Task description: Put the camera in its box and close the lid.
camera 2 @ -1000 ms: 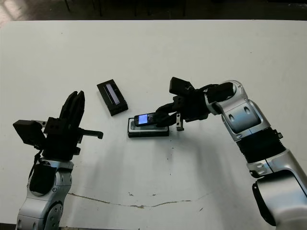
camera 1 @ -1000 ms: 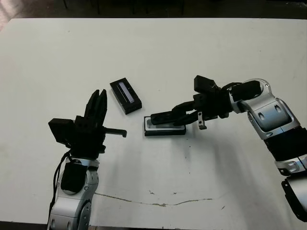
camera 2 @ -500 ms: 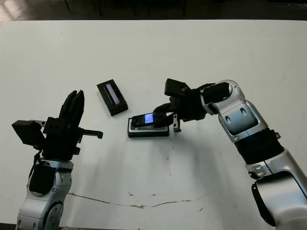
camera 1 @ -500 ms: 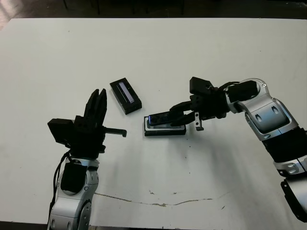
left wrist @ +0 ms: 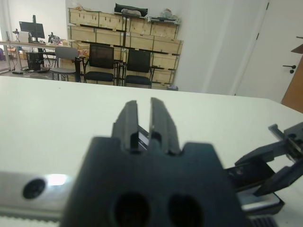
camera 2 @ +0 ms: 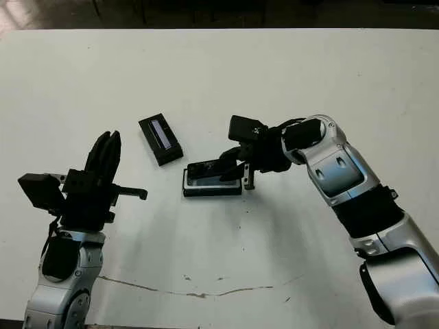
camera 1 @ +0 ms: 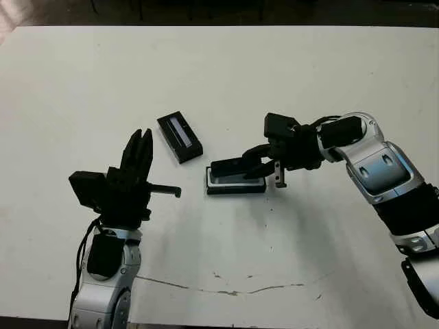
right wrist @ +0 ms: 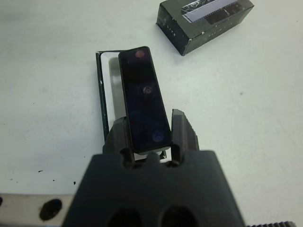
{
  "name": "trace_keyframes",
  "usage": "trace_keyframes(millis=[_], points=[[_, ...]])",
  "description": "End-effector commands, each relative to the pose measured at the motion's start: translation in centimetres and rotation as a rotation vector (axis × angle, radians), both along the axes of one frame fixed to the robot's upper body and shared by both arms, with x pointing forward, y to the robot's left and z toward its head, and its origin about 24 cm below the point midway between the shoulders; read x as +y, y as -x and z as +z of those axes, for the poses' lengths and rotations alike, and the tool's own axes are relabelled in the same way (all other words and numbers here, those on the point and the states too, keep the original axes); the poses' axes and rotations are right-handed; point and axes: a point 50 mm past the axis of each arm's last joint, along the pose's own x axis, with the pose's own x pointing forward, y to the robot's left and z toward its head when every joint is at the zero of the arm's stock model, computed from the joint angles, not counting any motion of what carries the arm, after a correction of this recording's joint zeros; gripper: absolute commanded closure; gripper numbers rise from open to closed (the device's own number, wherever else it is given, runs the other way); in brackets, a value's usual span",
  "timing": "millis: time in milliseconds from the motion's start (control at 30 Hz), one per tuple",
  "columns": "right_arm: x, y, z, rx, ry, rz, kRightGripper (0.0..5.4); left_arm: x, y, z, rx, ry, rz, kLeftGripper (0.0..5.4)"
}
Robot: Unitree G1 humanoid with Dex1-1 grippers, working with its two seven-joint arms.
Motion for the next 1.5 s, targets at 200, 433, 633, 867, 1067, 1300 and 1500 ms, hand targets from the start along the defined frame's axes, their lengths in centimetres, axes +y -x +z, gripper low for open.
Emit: trace_keyframes(millis=[200,433,633,867,1067,1300,1500], points=[[-0.8,0.0,-0.6,0.07,0.042,-0.007,5.23,0.1,0.0,-0.6,0.031,-0.009,0.013,5.4],[-0.9,-0.1,-0.4,0.074,0.045,0.016,5.23,0.1,-0.1,-0.6,0.031,-0.013,0.011,5.4],[-1.0,-0.2,-0.5,0.094,0.053,0.017,5.23,0.1,-0.1,-0.6,0.028,-0.005,0.006,5.4],[-0.8,-0.3,-0.4,0.087,0.09,0.016,5.23,-0.1,-0.1,-0.6,0.03,-0.008,0.008,5.4],[-0.6,-0.6,-0.1,0.061,0.101,0.025,5.23,-0.3,0.0,-0.6,0.036,-0.002,0.009,5.4],[-0.9,-0.8,0.3,0.083,0.077,0.014,5.26,-0.4,0.0,-0.7,0.034,-0.004,0.001,5.4],[-1.2,-1.4,0.9,0.115,0.08,-0.007,5.26,-0.5,-0.1,-0.6,0.036,-0.004,0.004,5.4]])
